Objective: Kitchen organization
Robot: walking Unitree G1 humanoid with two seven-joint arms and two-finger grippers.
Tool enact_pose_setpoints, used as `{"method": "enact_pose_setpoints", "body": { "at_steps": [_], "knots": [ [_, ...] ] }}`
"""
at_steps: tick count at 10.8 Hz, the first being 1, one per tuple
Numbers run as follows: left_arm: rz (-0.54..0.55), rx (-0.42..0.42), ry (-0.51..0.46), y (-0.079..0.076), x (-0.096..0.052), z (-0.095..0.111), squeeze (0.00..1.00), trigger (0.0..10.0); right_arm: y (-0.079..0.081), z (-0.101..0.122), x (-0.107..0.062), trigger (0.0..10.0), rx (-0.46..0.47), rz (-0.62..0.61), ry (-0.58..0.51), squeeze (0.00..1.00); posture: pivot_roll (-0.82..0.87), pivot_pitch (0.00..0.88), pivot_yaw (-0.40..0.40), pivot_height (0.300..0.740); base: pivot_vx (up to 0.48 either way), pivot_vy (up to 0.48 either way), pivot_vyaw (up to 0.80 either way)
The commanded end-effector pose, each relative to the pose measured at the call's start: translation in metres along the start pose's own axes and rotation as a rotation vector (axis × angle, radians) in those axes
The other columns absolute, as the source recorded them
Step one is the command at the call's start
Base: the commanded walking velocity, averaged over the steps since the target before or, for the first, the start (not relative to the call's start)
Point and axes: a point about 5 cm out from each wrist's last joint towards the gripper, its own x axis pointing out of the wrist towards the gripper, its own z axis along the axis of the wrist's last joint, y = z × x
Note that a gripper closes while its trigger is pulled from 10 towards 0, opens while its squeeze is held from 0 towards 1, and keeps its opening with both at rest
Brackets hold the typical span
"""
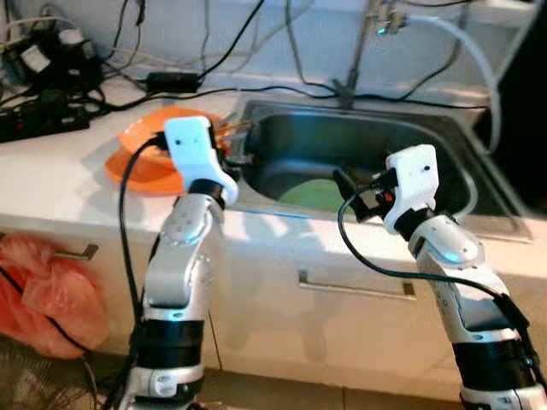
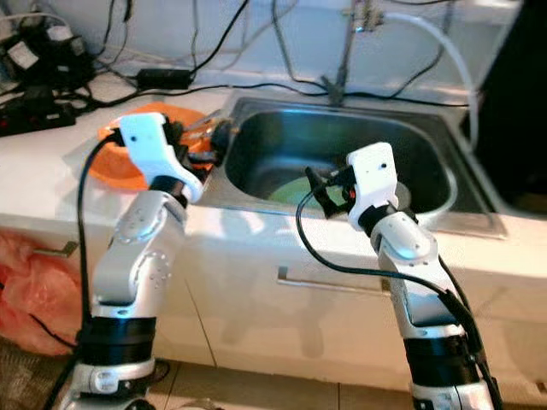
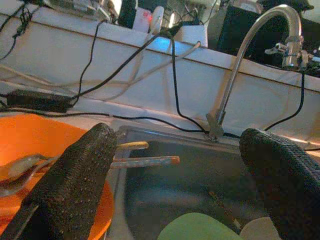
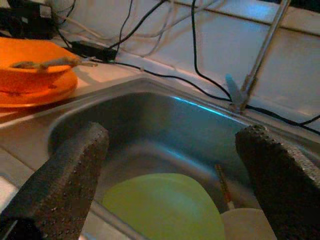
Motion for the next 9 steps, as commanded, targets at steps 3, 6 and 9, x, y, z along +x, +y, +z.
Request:
{"method": "enact_pose_setpoints", "body": {
  "at_steps": [3,6,9],
  "knots": [
    [0.018,0.023,-0.090,0.000,0.003,0.022,0.00,10.0,-0.004,0.016,0.000,10.0,0.002,-0.018,-0.079,0.00,0.09,0.027,-0.011,0.740,0.000,0.000,0.00],
    [0.038,0.020,-0.077,0.005,0.004,0.021,0.00,10.0,-0.003,0.019,0.001,10.0,0.007,-0.018,-0.093,0.00,0.10,0.031,-0.010,0.740,0.228,0.000,0.00],
    [0.029,0.016,-0.078,0.002,0.005,0.025,0.00,10.0,-0.004,0.021,0.000,10.0,0.012,-0.026,-0.108,0.00,0.09,0.033,-0.007,0.740,0.336,0.000,0.00]
  ]
}}
